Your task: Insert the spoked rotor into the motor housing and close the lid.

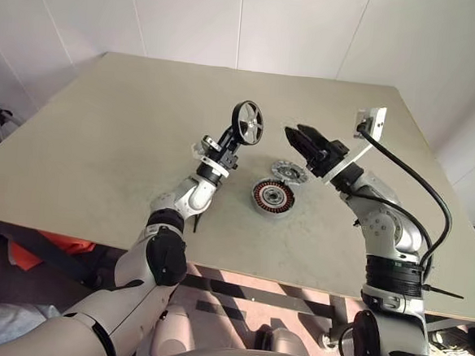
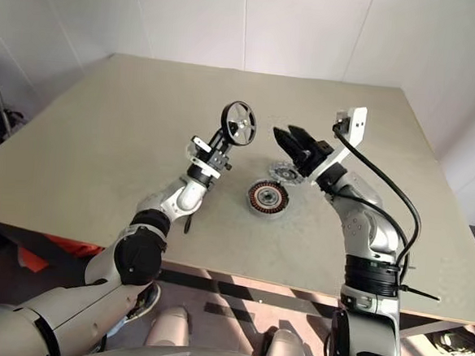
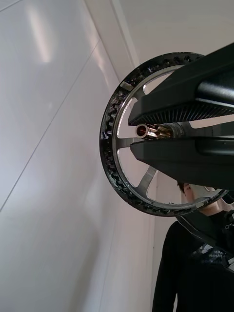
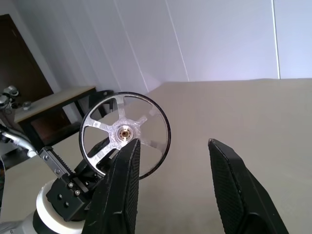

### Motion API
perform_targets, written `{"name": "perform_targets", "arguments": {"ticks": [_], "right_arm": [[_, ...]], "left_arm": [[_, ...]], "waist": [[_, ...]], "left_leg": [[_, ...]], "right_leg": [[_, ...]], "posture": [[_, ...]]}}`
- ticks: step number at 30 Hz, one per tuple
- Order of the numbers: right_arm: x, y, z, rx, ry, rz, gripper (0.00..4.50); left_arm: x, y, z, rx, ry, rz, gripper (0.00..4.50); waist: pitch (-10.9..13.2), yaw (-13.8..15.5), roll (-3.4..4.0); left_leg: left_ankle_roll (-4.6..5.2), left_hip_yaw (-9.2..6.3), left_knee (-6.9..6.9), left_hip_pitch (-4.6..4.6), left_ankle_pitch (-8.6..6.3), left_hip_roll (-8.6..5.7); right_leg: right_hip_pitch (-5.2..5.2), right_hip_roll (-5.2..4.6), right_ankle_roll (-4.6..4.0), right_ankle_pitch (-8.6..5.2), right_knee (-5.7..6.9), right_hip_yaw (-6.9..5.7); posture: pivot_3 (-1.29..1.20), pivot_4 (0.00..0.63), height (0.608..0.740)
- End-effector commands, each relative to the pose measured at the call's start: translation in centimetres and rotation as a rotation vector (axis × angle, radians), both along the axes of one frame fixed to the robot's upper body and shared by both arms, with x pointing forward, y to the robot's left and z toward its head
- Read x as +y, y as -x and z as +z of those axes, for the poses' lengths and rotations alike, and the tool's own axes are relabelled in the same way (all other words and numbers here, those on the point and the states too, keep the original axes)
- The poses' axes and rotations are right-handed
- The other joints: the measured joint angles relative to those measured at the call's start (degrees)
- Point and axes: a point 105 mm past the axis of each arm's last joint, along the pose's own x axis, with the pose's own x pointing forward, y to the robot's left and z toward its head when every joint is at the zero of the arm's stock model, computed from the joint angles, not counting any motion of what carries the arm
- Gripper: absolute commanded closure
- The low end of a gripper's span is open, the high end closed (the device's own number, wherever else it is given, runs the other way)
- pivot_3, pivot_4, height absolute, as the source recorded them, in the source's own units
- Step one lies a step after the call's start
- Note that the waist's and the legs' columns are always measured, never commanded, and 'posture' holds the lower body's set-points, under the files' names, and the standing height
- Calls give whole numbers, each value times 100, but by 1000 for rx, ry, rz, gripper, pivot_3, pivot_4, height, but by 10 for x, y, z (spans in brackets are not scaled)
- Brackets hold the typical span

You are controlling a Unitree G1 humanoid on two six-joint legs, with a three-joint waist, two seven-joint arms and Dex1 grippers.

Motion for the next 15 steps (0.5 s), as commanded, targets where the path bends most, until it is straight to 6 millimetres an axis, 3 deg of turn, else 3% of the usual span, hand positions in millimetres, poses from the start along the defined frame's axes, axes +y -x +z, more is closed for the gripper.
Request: {"name": "perform_targets", "arguments": {"ticks": [1,10,15], "right_arm": [[11,2,20,-88,-26,13,2208],[51,4,32,-129,-124,70,2208],[62,4,30,-107,-201,77,2208]], "left_arm": [[-21,9,6,-17,55,-55,4391],[-34,7,8,3,64,-75,4391],[-37,7,10,0,61,-80,4391]], "waist": [[0,-3,0],[0,-20,0],[0,-19,0]], "left_leg": [[0,0,-1,1,0,0],[-5,-1,-6,2,3,0],[-5,-2,-11,3,3,-1]], "right_leg": [[0,0,0,0,0,0],[0,1,2,-1,-1,0],[0,1,3,-2,-2,0]], "posture": [[0,0,740],[0,0,740],[0,0,740]]}}
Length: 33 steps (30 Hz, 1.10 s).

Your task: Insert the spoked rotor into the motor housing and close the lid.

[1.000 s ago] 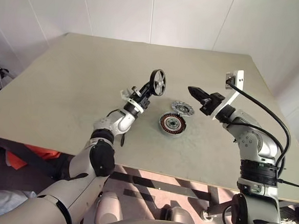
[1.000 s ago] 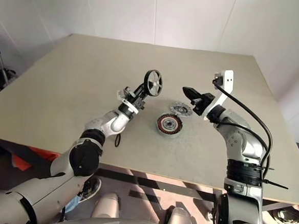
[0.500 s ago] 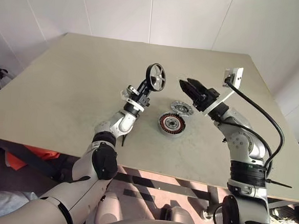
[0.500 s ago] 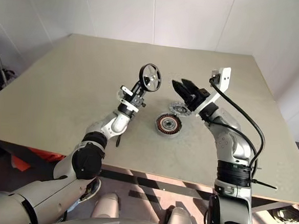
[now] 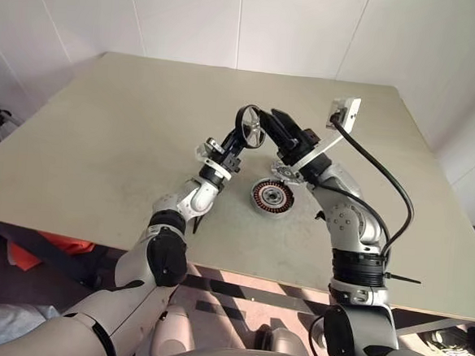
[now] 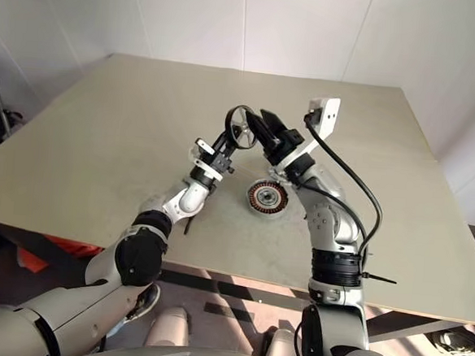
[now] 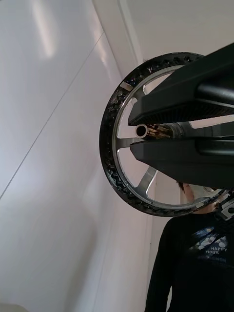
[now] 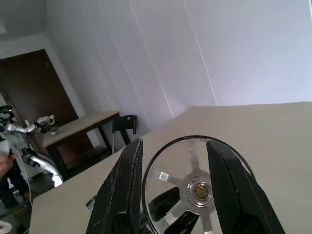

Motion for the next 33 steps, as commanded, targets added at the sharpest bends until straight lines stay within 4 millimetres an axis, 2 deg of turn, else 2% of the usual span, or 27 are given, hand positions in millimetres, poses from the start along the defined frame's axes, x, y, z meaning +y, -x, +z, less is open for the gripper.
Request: {"name": "perform_targets", "arguments": {"ticks": [1,8,14,19,33], "right_arm": [[2,1,15,-45,-71,-7,2208],[-6,-6,-4,-23,-69,-64,2208],[-24,-12,-34,18,-50,-129,2208],[-17,-10,-44,30,-49,-108,2208],[-5,-13,-24,-24,-61,-77,2208]], "left_arm": [[-30,6,16,-30,71,-58,4391],[-28,5,17,-32,72,-51,4391],[-26,3,22,-48,82,-41,4391],[-26,3,23,-51,77,-42,4391],[-29,2,21,-48,43,-49,4391]], "waist": [[0,0,0],[0,0,0],[0,0,0],[0,-55,0],[0,-109,0]], "left_leg": [[0,0,0,0,0,-1],[-21,-2,-3,1,12,0],[-22,-2,-2,1,13,-1],[-21,-2,-2,2,13,0],[-19,-2,1,2,12,-1]], "right_leg": [[0,0,0,0,-1,0],[1,0,0,0,0,0],[2,0,0,0,0,-1],[2,1,0,0,2,-1],[3,0,0,0,3,-1]], "posture": [[0,0,740],[0,0,740],[0,0,740],[0,0,740],[0,0,740]]}}
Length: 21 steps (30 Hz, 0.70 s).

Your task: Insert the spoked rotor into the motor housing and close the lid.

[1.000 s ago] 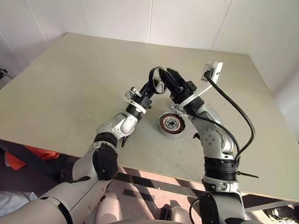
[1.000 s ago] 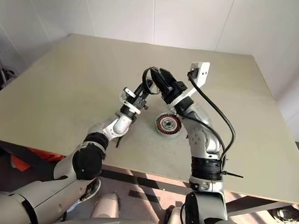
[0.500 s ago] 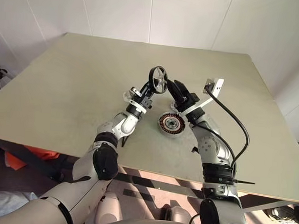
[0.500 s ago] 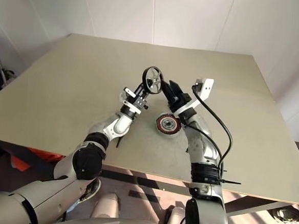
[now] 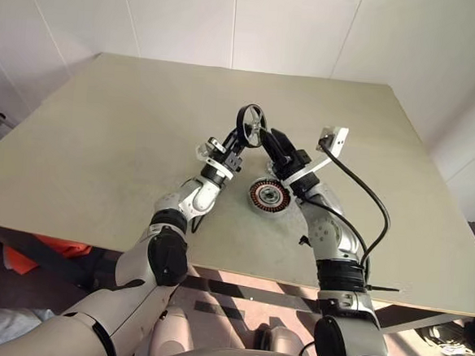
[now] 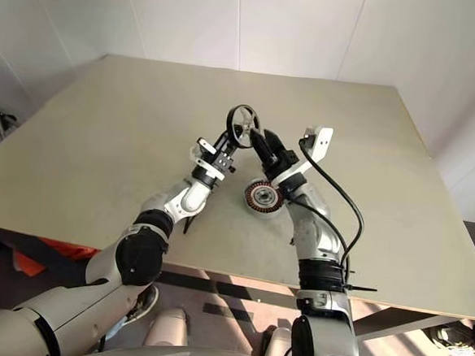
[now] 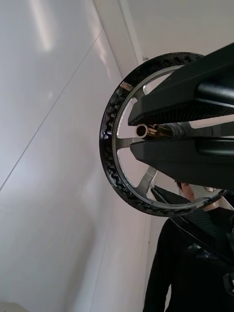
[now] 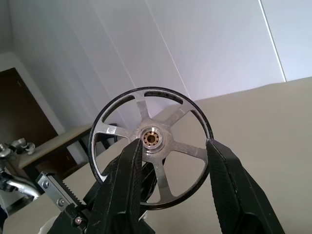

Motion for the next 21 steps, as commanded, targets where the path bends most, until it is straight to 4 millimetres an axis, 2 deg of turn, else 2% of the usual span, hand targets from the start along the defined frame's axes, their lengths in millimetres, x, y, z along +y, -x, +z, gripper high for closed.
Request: {"name": "perform_targets", "arguments": {"ticks": [1,8,17,21], "right_arm": [[7,0,22,-75,-12,18,2208],[20,0,20,-68,-12,55,2208],[23,-1,15,-41,-13,66,2208],[24,-3,12,-29,-5,64,3156]], "left_arm": [[-28,5,19,-42,44,-63,4391],[-29,6,17,-38,33,-67,4391],[-30,6,16,-36,24,-72,4391],[-31,6,16,-37,20,-71,4391]], "waist": [[0,0,0],[0,1,0],[0,0,0],[0,3,0]], "left_leg": [[0,0,0,0,0,0],[0,0,0,1,0,0],[0,0,0,1,0,1],[0,0,1,1,0,0]], "right_leg": [[0,0,0,0,0,0],[0,0,0,0,0,0],[1,0,0,0,1,0],[1,0,0,0,1,0]], "posture": [[0,0,740],[0,0,740],[0,0,740],[0,0,740]]}}
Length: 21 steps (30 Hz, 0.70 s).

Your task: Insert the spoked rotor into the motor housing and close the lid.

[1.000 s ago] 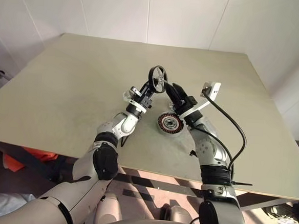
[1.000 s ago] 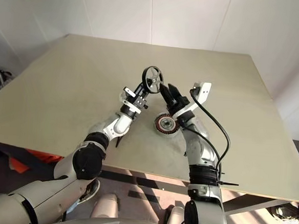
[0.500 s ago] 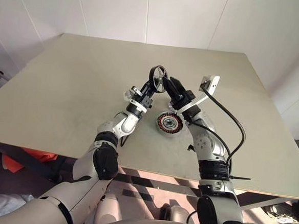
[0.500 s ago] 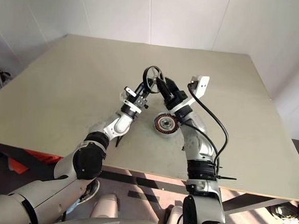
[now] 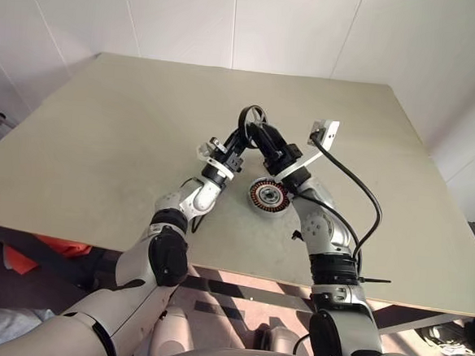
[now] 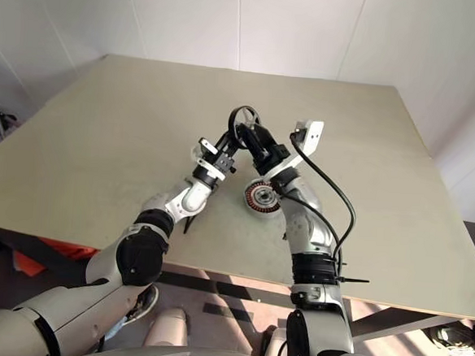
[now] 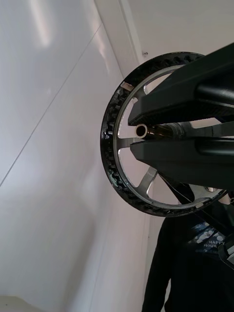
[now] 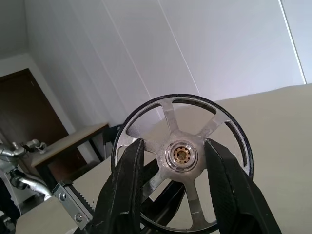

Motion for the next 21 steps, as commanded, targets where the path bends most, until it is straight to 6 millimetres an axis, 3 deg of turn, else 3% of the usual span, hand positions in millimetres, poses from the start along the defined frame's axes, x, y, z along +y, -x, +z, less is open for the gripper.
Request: {"name": "perform_targets", "arguments": {"ticks": [1,4,21], "right_arm": [[7,-1,9,-30,8,22,3503],[6,-2,8,-29,27,7,4249],[-6,-9,17,-49,35,-43,4246]], "left_arm": [[-28,6,17,-38,42,-69,4391],[-28,6,17,-37,39,-68,4391],[-28,6,12,-41,-9,-61,4391]], "waist": [[0,-3,0],[0,-9,0],[0,-7,0]], "left_leg": [[0,0,0,0,0,0],[0,-1,0,2,0,2],[0,0,0,2,0,1]], "right_leg": [[0,0,0,0,0,0],[0,2,0,0,1,0],[0,1,0,0,1,0]], "posture": [[0,0,740],[0,0,740],[0,0,740]]}}
